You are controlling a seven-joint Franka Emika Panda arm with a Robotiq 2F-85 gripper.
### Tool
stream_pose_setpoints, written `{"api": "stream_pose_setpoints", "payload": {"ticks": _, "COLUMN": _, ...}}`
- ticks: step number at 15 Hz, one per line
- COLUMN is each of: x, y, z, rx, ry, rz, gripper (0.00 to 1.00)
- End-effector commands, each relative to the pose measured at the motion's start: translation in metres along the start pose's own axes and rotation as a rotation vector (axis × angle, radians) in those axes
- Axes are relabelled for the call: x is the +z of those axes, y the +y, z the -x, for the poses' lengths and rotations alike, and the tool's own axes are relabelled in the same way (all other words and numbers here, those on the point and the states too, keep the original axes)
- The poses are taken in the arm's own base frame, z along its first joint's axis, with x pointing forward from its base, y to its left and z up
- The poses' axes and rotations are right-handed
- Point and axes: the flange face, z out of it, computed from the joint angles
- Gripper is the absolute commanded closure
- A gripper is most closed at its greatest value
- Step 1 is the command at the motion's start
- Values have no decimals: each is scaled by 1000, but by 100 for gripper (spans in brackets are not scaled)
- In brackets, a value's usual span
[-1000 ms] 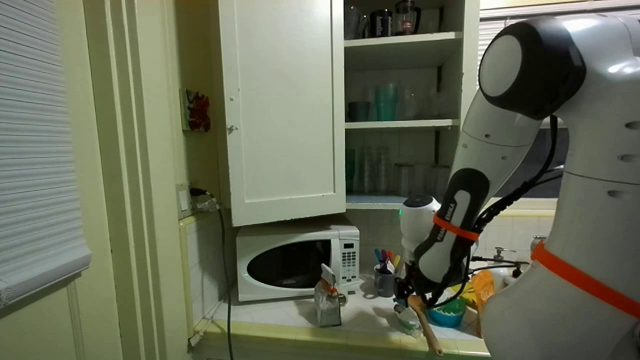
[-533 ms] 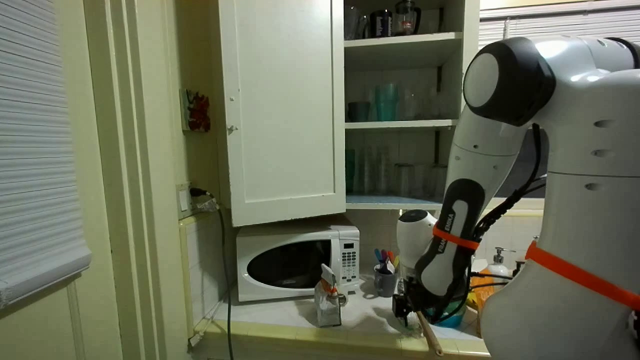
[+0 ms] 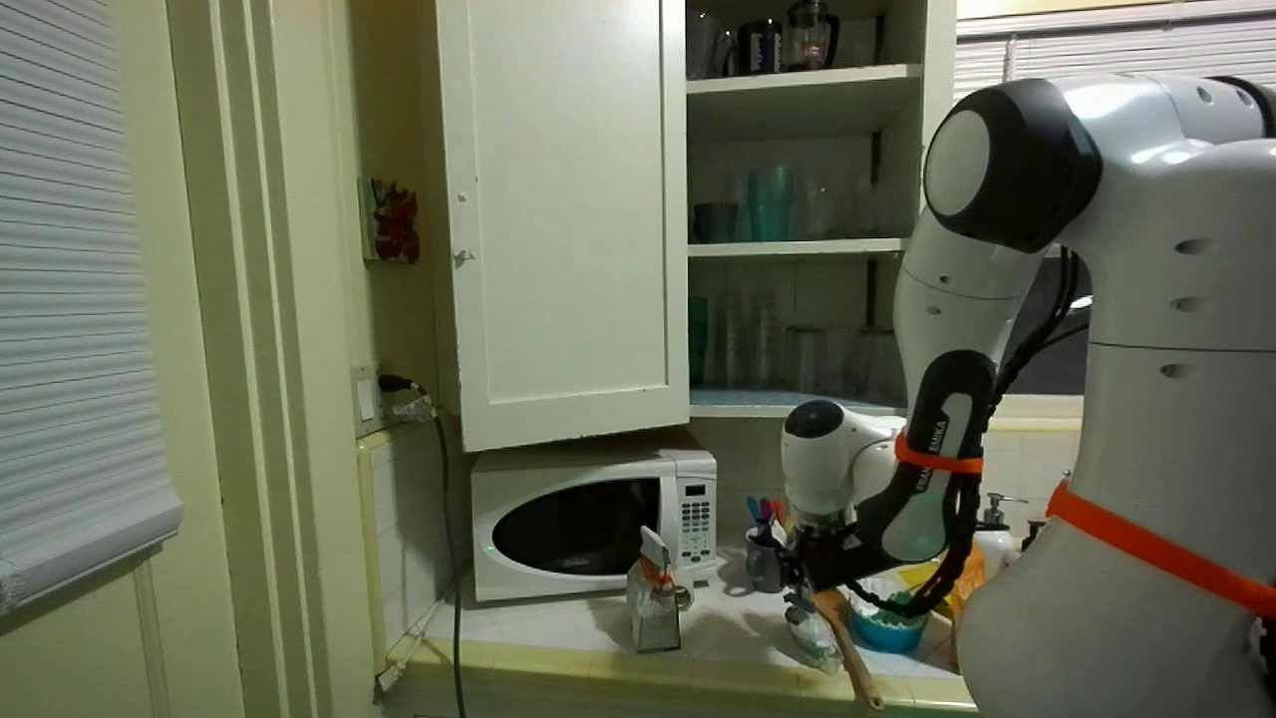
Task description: Put the plastic in the top cabinet
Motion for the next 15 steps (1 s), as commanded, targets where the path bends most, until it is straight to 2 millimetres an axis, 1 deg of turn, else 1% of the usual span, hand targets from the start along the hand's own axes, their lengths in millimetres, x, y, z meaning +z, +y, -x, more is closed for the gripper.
{"api": "stream_pose_setpoints", "payload": {"ticks": 1, "x": 17, "y": -6, "z": 3, "rx": 3, "ry": 26, "rz": -3, "gripper": 0}}
{"api": "stream_pose_setpoints", "payload": {"ticks": 5, "x": 32, "y": -18, "z": 12, "rx": -11, "ry": 37, "rz": -13, "gripper": 0}}
{"api": "stream_pose_setpoints", "payload": {"ticks": 11, "x": 59, "y": -30, "z": 24, "rx": -115, "ry": 9, "rz": -147, "gripper": 0}}
{"api": "stream_pose_setpoints", "payload": {"ticks": 13, "x": 63, "y": -33, "z": 28, "rx": -126, "ry": 5, "rz": -146, "gripper": 0}}
{"api": "stream_pose_setpoints", "payload": {"ticks": 15, "x": 66, "y": -33, "z": 34, "rx": -102, "ry": 1, "rz": -127, "gripper": 0}}
